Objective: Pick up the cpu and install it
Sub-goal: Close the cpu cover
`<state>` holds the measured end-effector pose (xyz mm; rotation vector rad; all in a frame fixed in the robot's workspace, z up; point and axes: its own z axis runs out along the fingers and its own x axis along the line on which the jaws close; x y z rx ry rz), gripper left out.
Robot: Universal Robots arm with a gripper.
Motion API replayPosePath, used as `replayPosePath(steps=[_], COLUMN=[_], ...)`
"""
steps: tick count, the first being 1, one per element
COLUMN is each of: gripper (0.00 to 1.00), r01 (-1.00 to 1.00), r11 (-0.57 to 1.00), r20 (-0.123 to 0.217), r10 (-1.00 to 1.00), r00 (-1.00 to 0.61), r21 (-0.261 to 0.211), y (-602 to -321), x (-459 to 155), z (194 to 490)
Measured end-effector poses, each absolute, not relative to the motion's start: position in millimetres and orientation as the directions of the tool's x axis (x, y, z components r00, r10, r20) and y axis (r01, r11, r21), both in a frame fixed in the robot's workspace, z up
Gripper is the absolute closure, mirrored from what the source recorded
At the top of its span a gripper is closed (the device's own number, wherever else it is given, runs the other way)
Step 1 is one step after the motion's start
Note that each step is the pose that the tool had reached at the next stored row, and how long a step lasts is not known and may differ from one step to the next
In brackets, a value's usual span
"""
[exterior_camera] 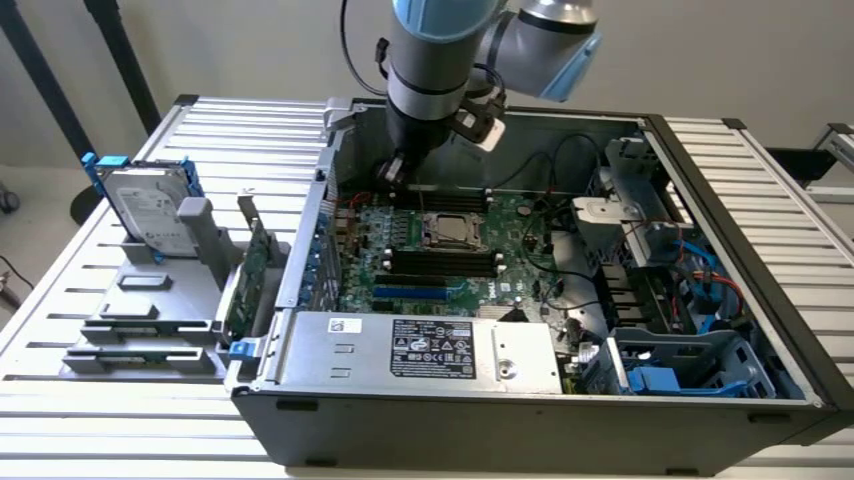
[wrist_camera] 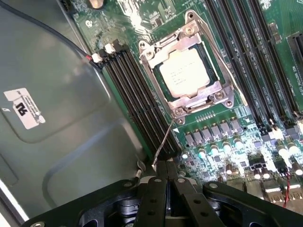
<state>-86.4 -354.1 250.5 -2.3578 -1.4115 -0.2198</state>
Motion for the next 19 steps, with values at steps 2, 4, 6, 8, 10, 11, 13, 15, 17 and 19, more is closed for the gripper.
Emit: replayPosePath(steps=[2, 4, 6, 8, 10, 11, 13, 15, 17, 19], gripper=[0.89, 0.89, 0.89, 0.89, 0.89, 0.89, 0.89, 0.89, 0.89, 0.89], r01=[0.877, 0.879, 0.882, 0.884, 0.885, 0.886, 0.886, 0.886, 0.887, 0.887], r11=[-0.423, -0.423, -0.423, -0.422, -0.421, -0.421, -0.42, -0.42, -0.42, -0.42], r20=[0.331, 0.338, 0.345, 0.353, 0.361, 0.365, 0.367, 0.368, 0.368, 0.368], r10=[0.813, 0.813, 0.811, 0.81, 0.808, 0.808, 0.807, 0.807, 0.807, 0.807], r00=[0.479, 0.475, 0.471, 0.468, 0.465, 0.464, 0.463, 0.463, 0.462, 0.462], r21=[-0.229, -0.218, -0.21, -0.203, -0.198, -0.195, -0.194, -0.193, -0.193, -0.193], y=[-354, -354, -354, -354, -354, -354, -355, -355, -355, -355], x=[-86, -86, -84, -81, -77, -76, -75, -75, -75, -75], z=[251, 251, 251, 251, 251, 251, 250, 249, 247, 243])
